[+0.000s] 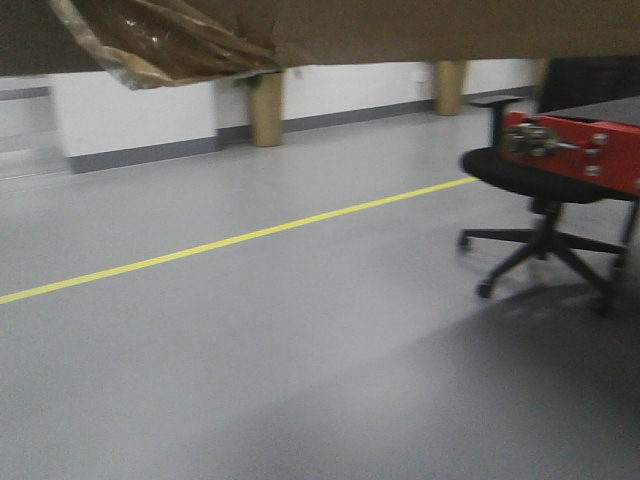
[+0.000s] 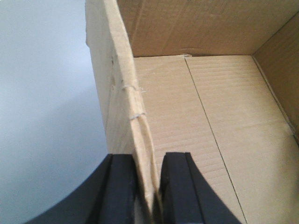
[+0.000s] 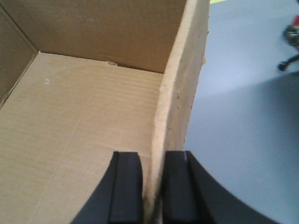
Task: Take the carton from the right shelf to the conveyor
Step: 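Hold the carton with both grippers while driving to the red conveyor, then carry the carton over the dark conveyor belt with both grippers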
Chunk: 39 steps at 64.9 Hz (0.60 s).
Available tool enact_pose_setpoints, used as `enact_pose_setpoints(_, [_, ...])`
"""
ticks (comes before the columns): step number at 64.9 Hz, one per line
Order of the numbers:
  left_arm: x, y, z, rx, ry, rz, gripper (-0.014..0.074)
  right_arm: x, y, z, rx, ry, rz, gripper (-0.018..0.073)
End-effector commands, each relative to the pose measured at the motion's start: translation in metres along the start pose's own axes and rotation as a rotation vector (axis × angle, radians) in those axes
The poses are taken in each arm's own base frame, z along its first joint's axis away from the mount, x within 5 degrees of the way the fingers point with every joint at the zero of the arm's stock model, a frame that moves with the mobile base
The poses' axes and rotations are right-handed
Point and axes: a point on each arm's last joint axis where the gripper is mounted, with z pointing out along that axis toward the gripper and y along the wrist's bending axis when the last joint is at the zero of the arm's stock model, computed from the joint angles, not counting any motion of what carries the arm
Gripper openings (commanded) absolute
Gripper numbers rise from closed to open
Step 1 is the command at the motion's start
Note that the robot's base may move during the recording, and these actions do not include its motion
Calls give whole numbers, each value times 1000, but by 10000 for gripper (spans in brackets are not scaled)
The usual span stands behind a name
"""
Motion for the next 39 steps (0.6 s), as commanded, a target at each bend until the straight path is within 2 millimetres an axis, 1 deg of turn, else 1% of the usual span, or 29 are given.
enact_pose_setpoints(1, [-5, 8, -6, -95, -67, 55, -15, -3, -6, -10, 28, -60, -25, -70])
enact_pose_setpoints(14, [-7, 14, -7, -160, -78, 85, -15, -3, -6, -10, 28, -60, -25, -70])
enact_pose_setpoints(39, [-11, 31, -12, -356, -112, 174, -15, -3, -6, -10, 28, -60, -25, -70])
